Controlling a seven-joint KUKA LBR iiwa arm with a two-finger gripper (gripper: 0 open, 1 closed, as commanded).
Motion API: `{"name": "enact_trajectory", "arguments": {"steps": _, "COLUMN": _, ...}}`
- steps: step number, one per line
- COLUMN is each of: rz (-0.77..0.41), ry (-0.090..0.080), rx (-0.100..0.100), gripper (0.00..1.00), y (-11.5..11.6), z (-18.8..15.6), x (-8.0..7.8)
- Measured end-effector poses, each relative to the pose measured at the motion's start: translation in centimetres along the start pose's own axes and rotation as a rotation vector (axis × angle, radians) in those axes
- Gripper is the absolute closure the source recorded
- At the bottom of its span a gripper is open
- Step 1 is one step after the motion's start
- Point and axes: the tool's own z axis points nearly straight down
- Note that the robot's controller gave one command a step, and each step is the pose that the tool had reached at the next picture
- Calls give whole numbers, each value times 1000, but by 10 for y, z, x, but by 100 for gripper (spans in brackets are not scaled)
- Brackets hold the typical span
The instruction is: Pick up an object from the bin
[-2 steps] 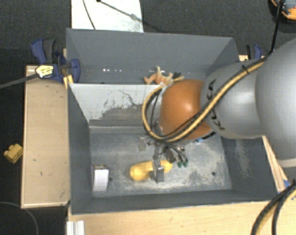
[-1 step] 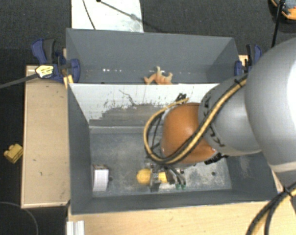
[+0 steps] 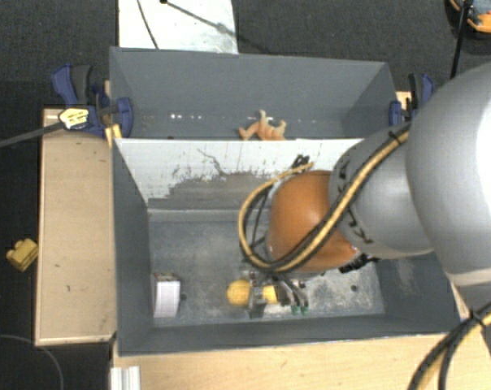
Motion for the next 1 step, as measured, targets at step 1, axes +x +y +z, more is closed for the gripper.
{"name": "enact_trajectory", "arguments": {"steps": 1, "rz": -45, "ry": 1, "rx": 1, "gripper": 100, "y": 2, "z": -203, "x": -19}}
